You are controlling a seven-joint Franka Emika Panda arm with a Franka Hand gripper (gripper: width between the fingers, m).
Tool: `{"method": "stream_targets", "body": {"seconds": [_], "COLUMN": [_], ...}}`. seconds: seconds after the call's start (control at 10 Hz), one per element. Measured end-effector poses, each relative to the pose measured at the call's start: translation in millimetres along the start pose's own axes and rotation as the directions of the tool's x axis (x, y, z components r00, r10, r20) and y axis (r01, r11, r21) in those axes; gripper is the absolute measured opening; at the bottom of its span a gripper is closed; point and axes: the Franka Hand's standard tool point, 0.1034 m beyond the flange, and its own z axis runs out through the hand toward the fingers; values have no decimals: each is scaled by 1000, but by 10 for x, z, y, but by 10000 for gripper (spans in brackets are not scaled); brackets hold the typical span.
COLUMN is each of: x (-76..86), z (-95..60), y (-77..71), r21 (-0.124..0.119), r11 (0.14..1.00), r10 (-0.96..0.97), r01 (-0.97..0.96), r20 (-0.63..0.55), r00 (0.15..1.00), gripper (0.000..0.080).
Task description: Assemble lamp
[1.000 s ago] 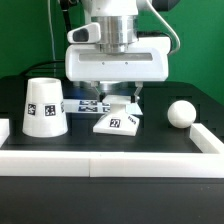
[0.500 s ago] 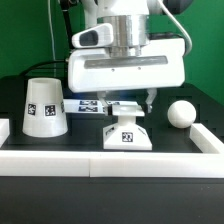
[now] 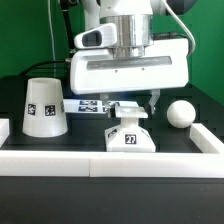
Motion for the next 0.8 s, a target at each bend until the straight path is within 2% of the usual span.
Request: {"method": "stream_targets", "body": {"seconds": [0.2, 0.4, 0.6, 0.8], "x": [121, 295, 382, 536], "z": [15, 39, 54, 79], "y": [-69, -223, -300, -452], "r21": [2, 9, 12, 21], "r11": [999, 998, 998, 998], "r10": [-36, -55, -63, -58], "r01": [36, 55, 63, 59], "r20": [-22, -41, -50, -67], "r00": [999, 998, 997, 996], "gripper": [537, 537, 537, 537]}}
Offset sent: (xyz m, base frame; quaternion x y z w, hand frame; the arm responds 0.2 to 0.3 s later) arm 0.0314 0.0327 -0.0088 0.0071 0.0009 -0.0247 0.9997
